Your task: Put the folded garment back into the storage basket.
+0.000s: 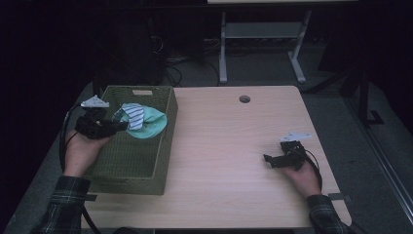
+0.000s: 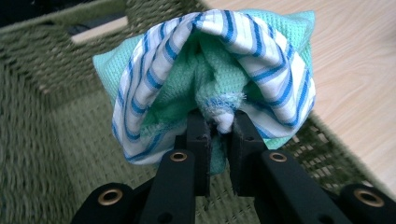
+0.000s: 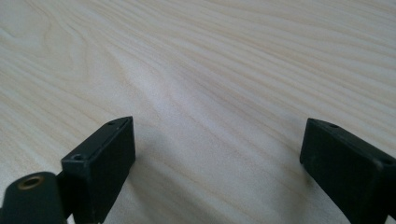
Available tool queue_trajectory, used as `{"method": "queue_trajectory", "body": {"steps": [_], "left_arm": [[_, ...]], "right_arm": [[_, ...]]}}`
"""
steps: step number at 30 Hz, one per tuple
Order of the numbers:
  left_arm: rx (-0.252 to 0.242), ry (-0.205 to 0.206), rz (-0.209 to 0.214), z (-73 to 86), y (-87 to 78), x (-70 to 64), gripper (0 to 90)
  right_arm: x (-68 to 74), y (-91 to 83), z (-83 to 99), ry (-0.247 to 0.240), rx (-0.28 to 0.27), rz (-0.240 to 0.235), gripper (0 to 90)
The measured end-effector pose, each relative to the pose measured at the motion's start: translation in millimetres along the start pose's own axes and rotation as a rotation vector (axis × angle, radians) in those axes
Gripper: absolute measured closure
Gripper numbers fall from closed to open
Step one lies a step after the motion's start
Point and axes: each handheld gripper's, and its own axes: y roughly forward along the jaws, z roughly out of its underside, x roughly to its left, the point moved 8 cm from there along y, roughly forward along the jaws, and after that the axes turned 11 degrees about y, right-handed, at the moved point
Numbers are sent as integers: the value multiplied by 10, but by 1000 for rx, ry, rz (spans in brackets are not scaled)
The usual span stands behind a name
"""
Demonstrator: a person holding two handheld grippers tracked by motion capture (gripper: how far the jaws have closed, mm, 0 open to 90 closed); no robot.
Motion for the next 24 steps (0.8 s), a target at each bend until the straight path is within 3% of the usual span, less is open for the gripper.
{"method": "queue_trajectory", "body": {"steps": [13,24], "left_arm": [[70,-61,-44,357,271,190,801],[159,-68,-25,611,647,149,794]], "right_arm": [[0,0,0,0,0,0,99],[0,0,0,0,0,0,99]]}}
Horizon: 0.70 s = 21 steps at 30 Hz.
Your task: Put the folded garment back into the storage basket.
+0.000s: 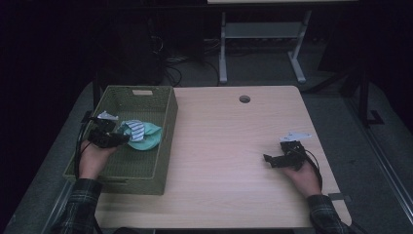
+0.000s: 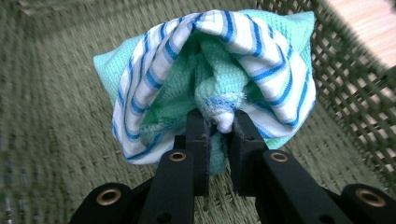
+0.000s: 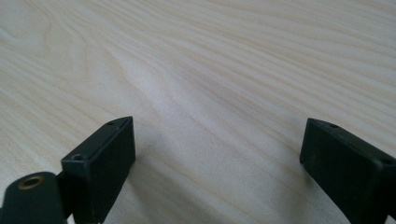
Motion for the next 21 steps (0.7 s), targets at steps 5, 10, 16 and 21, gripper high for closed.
{"method": "queue_trajectory", "body": {"steps": [5,10,16,21], "left_arm": [[31,-4,9,42,57,-5,764],[39,-10,28,73,79,-13,671],[16,-16,21,52,21,-3,478],[-15,-20,10,0,-44,-6,355]], "right_arm": [[0,-1,0,3,-1,1,100],[-4,-9,6,6,-1,0,100],[-5,-8,6,5,-1,2,100],[-8,-8,6,3,0,4,100]]}}
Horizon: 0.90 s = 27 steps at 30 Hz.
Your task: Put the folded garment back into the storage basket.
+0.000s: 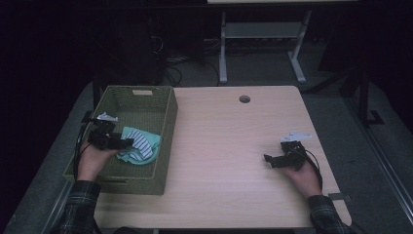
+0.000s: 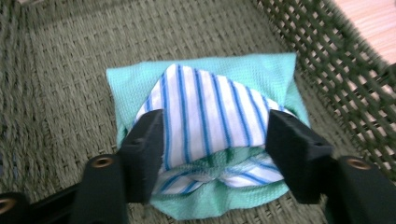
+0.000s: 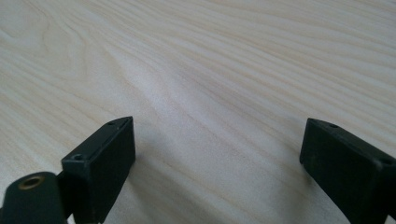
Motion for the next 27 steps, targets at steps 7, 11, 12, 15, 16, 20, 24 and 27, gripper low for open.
{"method": "queue_trajectory", "body": {"steps": [7,11,12,15,16,20,24,27], "left_arm": [[-49,9,23,-173,-69,-139,222],[-74,23,42,-303,-94,-269,183],[-77,27,48,-330,-94,-302,182],[-89,39,65,-413,-90,-398,176],[-90,48,69,-436,-91,-427,176],[-107,65,89,-533,-90,-554,174],[-128,88,111,-627,-85,-699,174],[-139,103,131,-695,-73,-818,174]], "right_arm": [[-2,1,0,2,-1,1,100],[-3,0,0,2,-1,2,100],[-3,0,0,3,0,2,100],[-3,0,1,4,0,2,100],[-2,0,0,4,0,2,100],[-2,0,0,5,0,2,100],[-3,0,0,2,0,3,99],[-3,0,0,2,0,3,100]]}}
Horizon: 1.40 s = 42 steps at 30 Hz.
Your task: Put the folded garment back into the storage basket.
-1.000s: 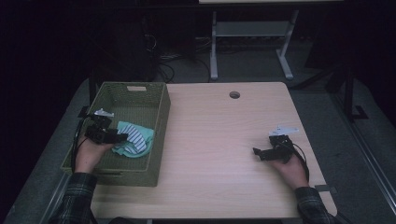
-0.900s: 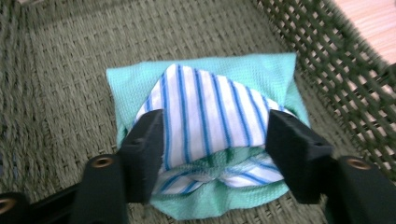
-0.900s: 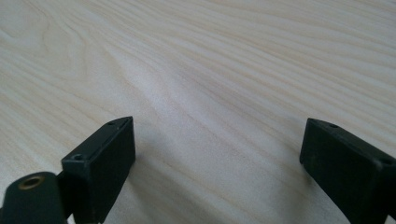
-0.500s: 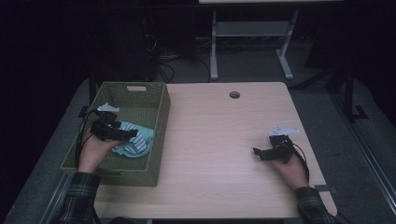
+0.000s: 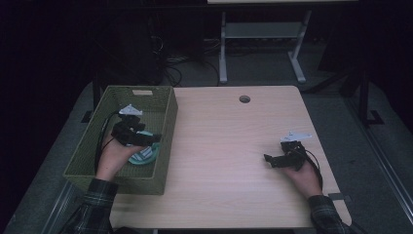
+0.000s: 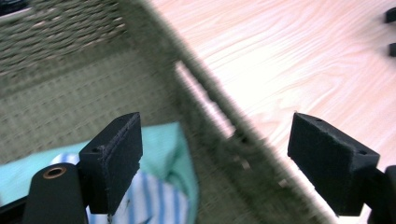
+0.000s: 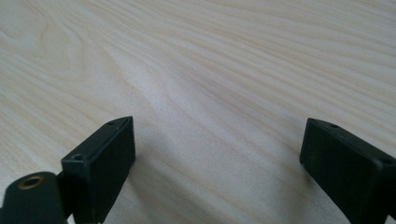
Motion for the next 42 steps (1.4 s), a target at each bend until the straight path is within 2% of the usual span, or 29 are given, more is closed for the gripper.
{"method": "queue_trajectory", "body": {"steps": [5,13,21,27,32,36,42], "left_arm": [[-27,32,30,-155,40,-204,174],[-79,83,88,-395,118,-620,175],[-103,115,147,-499,321,-1056,175],[-80,143,174,-458,542,-1329,175],[-54,155,189,-349,768,-1485,175],[-31,150,188,-216,955,-1553,175],[0,158,159,-39,1158,-1546,175]], "right_arm": [[0,0,0,0,0,0,99],[0,0,0,1,0,1,99],[0,-1,1,0,1,1,99],[1,0,0,1,0,0,99],[0,0,0,0,0,1,99],[0,0,0,1,0,1,99],[0,0,0,0,1,1,99]]}}
